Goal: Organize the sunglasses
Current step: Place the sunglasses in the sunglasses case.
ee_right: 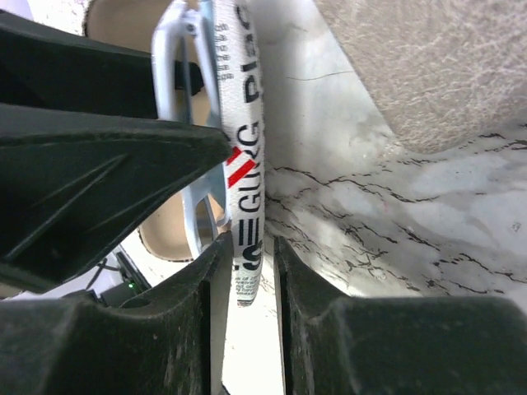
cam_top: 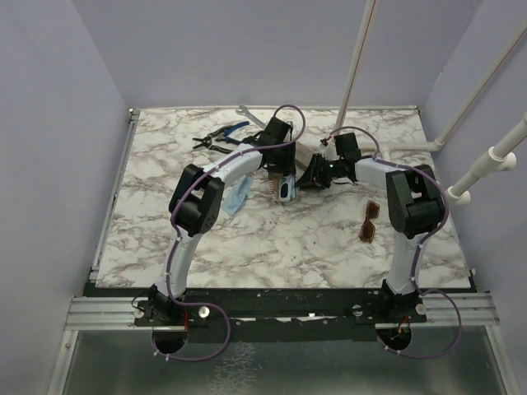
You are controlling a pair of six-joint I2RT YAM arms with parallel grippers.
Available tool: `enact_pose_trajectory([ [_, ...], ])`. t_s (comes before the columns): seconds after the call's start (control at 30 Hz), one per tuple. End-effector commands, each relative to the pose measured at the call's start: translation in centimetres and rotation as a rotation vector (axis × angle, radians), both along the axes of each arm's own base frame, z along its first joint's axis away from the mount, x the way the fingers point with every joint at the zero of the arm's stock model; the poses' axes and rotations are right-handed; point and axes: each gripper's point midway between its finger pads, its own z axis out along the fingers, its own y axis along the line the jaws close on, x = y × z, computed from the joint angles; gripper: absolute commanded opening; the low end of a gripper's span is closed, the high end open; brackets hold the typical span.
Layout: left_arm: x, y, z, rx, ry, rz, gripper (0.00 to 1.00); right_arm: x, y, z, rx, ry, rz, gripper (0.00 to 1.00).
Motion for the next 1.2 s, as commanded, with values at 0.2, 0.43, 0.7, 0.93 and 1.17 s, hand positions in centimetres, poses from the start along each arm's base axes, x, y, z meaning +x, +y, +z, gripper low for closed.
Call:
enact_pose_trajectory([
  [0.2,0.3,1.2,-2.0,0.040,0.036,0.096,0.00,-0.6,0.9,-1.7,0.052,0.069,0.012,0.23],
  [0.43,0.8,1.5,-1.4,0.026,0.044,0.189,0.00,-1.6,1.3,-2.1,0.093,0.127,-0.036,0.19],
  [0.7,0.3,1.8,-2.3,0.038,0.068,0.198,0.00,-2.4,1.5,-2.6,0.106,0.141,-0.099,0.15],
  [0.93,-1.5,2.9,-3.8,0.131,0.070,0.150,0.00,-2.2,1.6,-2.7,0.110,0.138,-0.101,0.15],
  [1.17,-1.7,2.6,-3.6,0.138,0.062,0.149,0.31,-2.1,1.6,-2.7,0.105,0.130,-0.098,0.15],
])
